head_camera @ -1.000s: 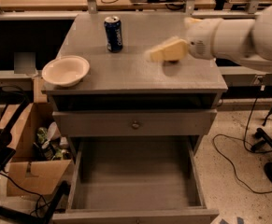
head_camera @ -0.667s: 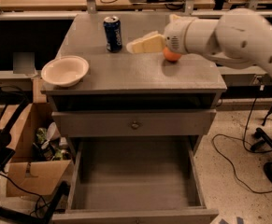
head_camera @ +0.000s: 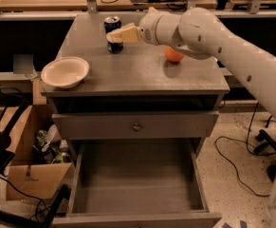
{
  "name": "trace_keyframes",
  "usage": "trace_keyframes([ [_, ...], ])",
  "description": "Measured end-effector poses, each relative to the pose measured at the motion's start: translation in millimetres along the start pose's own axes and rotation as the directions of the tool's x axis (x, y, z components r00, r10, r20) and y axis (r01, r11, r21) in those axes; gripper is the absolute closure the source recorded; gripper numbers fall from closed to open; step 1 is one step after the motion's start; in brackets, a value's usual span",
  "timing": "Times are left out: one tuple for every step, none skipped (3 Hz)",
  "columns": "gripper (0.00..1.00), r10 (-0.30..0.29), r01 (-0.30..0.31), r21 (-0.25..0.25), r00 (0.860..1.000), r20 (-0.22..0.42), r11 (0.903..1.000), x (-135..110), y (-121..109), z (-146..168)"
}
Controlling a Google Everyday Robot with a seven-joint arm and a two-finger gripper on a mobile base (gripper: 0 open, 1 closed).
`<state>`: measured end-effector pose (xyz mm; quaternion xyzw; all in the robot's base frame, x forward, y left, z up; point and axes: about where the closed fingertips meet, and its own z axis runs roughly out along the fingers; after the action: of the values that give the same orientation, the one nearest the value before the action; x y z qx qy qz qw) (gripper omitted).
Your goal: Place pepsi can into middle drawer
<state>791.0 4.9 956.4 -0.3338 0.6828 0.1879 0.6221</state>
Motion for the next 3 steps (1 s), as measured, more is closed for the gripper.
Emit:
trace_keyframes([
  [0.0, -0.01, 0.011, -0.038, 1.0, 0.027, 0.9992, -9.2, 7.1, 37.1],
  [0.0, -0.01, 0.011, -0.038, 1.0, 0.027, 0.9992, -9.2, 7.1, 37.1],
  [0.0, 0.036, -0.035, -0.042, 0.999, 0.021, 0.9985, 10.5, 1.6, 78.2],
])
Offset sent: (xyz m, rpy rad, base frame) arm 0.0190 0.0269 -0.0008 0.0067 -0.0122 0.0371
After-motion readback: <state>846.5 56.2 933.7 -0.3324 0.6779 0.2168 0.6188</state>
